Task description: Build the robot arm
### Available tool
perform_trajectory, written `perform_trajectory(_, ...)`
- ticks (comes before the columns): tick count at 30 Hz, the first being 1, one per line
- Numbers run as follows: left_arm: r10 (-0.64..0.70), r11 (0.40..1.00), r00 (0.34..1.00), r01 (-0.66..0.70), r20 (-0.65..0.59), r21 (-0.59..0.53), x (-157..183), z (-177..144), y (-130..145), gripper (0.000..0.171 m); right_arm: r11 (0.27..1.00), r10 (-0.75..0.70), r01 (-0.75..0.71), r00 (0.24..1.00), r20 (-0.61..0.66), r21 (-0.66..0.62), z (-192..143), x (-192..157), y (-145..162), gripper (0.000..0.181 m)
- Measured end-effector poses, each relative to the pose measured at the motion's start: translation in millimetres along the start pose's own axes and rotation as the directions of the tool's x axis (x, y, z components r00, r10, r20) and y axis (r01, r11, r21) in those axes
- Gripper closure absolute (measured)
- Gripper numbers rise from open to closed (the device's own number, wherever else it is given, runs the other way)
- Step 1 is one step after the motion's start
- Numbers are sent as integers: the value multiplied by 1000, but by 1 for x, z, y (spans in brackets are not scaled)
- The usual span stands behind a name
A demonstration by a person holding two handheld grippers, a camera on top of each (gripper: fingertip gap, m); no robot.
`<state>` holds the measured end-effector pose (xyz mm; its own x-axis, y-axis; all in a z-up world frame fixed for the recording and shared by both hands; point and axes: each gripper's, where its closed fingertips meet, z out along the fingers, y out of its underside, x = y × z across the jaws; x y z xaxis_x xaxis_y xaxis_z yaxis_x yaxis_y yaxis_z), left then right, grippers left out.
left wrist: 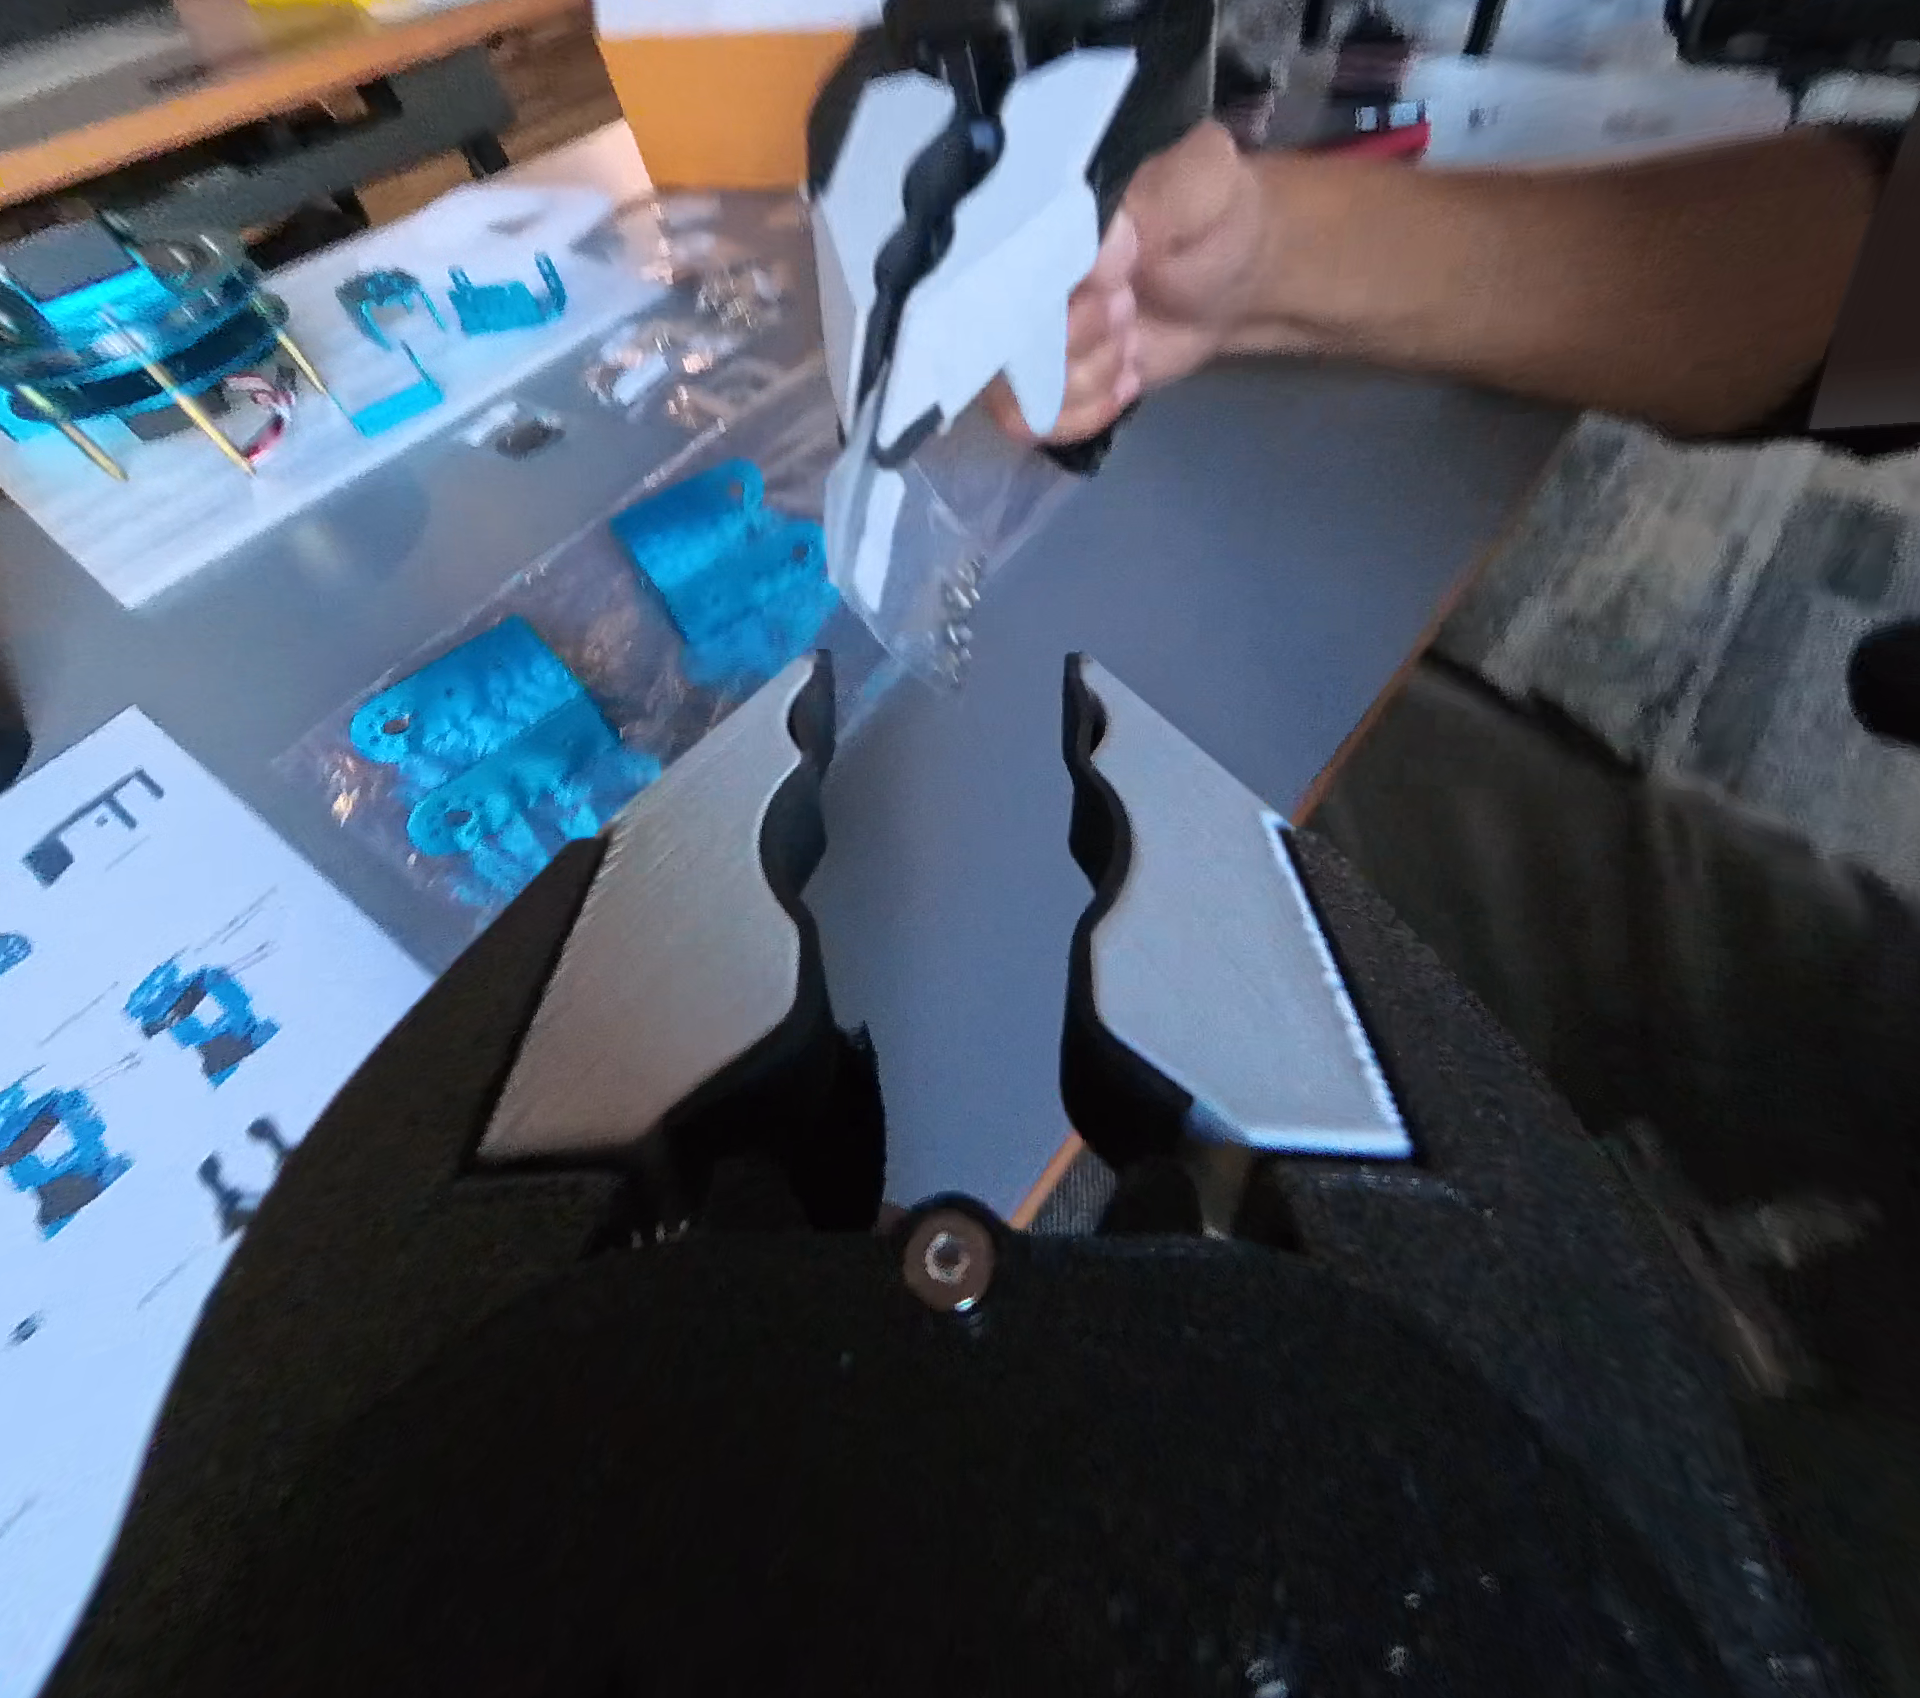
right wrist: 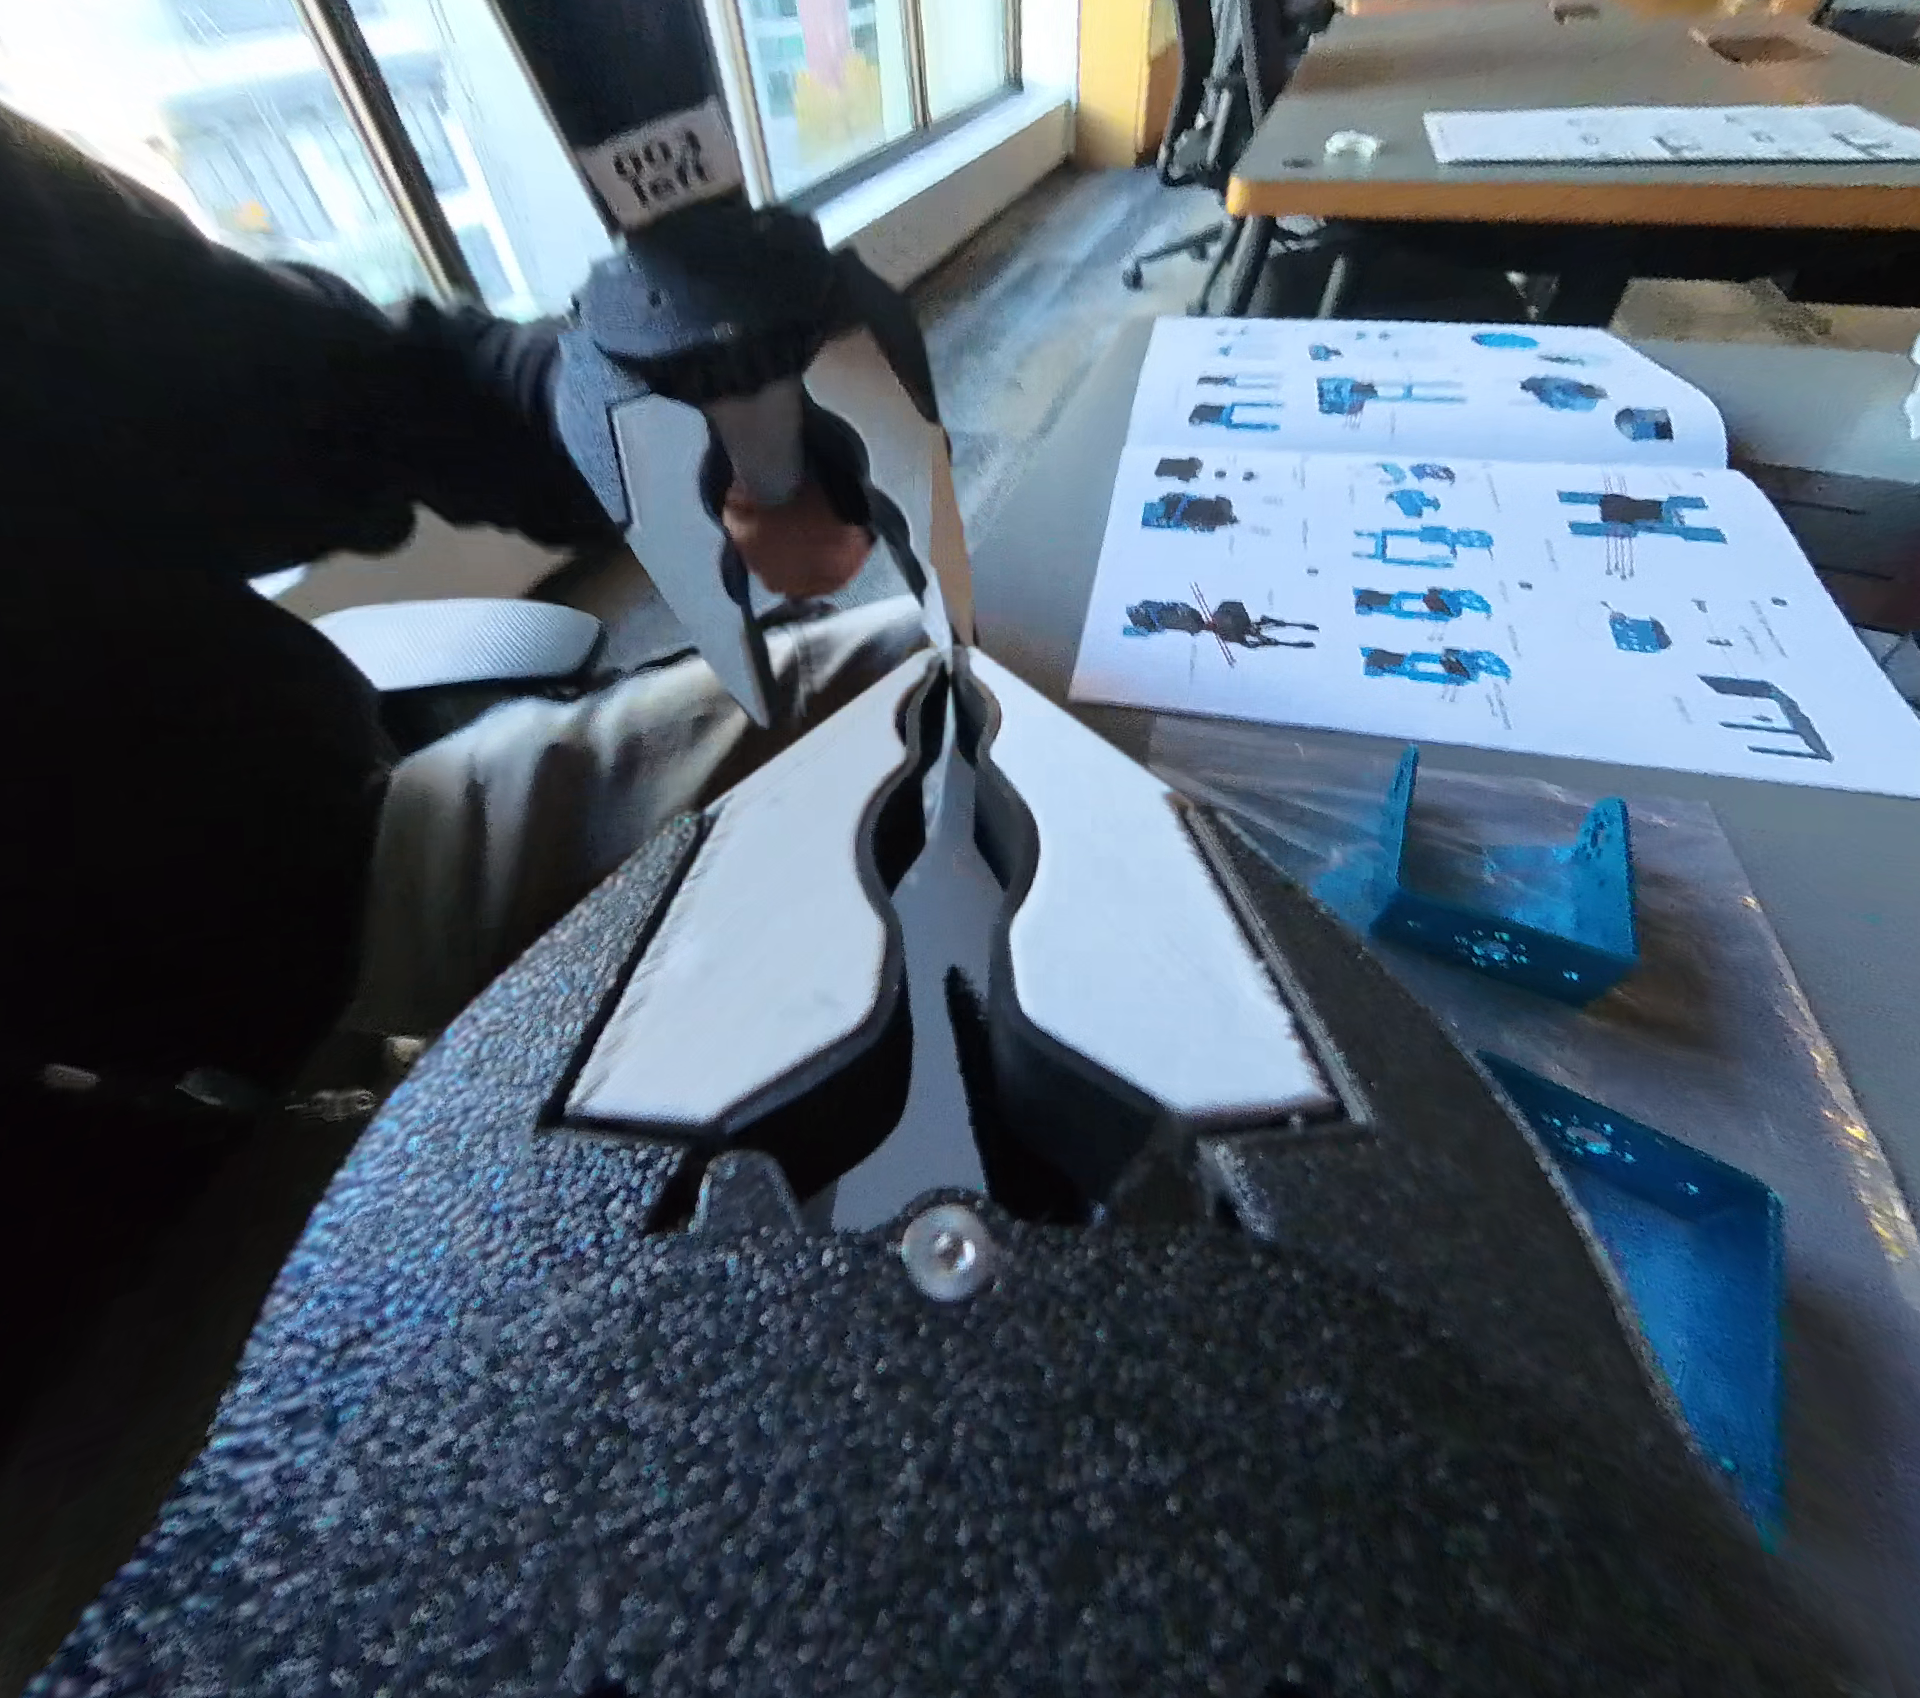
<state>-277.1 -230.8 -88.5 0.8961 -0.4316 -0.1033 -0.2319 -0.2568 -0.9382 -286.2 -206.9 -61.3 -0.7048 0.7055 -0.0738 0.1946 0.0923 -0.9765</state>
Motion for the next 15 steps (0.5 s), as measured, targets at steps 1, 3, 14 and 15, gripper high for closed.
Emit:
perform_trajectory(1,-19,999,1000,18,12,49,1,4,-8,132,1000,14,-14,1000,21,27,-2,-2,-4,181)
perform_trajectory(3,-46,992,999,44,16,120,4,13,-20,140,996,43,-48,997,58,81,-6,-5,-12,181)
perform_trajectory(14,-101,958,993,80,65,277,-8,17,-37,171,993,65,-73,994,87,97,-9,-4,-11,181)
perform_trajectory(15,-85,961,991,56,98,271,-12,17,-37,171,994,60,-66,996,65,84,-12,-2,-12,178)
